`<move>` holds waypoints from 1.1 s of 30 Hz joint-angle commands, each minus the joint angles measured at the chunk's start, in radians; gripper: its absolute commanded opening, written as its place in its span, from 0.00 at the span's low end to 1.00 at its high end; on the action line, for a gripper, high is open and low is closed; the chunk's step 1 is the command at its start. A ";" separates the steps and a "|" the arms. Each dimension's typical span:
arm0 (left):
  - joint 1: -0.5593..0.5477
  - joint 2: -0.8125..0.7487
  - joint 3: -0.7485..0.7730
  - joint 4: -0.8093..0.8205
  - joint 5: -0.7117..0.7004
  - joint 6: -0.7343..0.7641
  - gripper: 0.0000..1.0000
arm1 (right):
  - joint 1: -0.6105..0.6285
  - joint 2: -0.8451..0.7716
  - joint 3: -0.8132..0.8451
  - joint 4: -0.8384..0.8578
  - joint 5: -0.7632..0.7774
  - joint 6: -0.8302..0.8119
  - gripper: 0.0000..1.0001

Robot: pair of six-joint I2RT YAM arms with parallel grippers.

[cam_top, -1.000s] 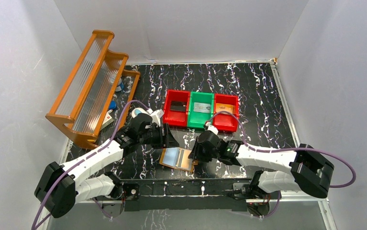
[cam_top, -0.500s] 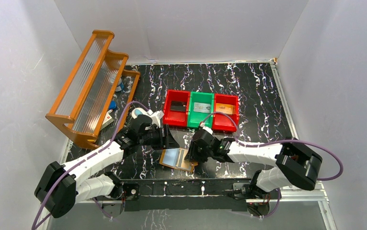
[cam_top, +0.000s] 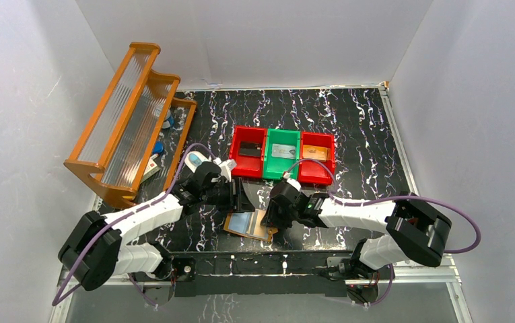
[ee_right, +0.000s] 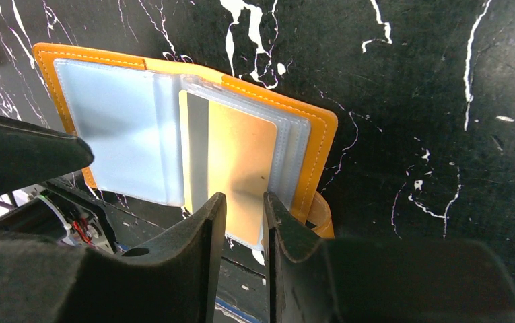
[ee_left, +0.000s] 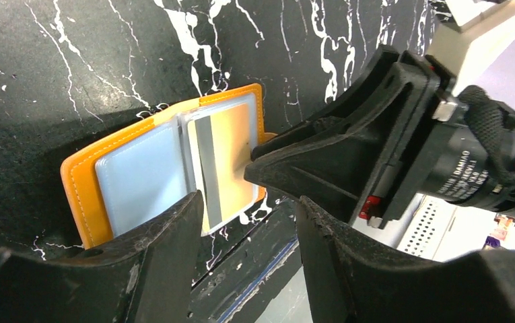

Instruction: Take the credit cards out of the card holder

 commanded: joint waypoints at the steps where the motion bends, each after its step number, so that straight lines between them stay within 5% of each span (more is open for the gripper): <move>1: -0.010 0.014 -0.033 0.018 -0.006 0.011 0.50 | -0.001 -0.001 -0.018 -0.005 0.022 0.026 0.35; 22: -0.031 0.194 -0.119 0.179 0.032 -0.006 0.30 | -0.004 0.028 -0.071 0.052 0.003 0.065 0.31; 33: -0.032 0.171 -0.157 0.268 0.045 -0.059 0.06 | -0.007 0.047 -0.094 0.073 -0.008 0.075 0.31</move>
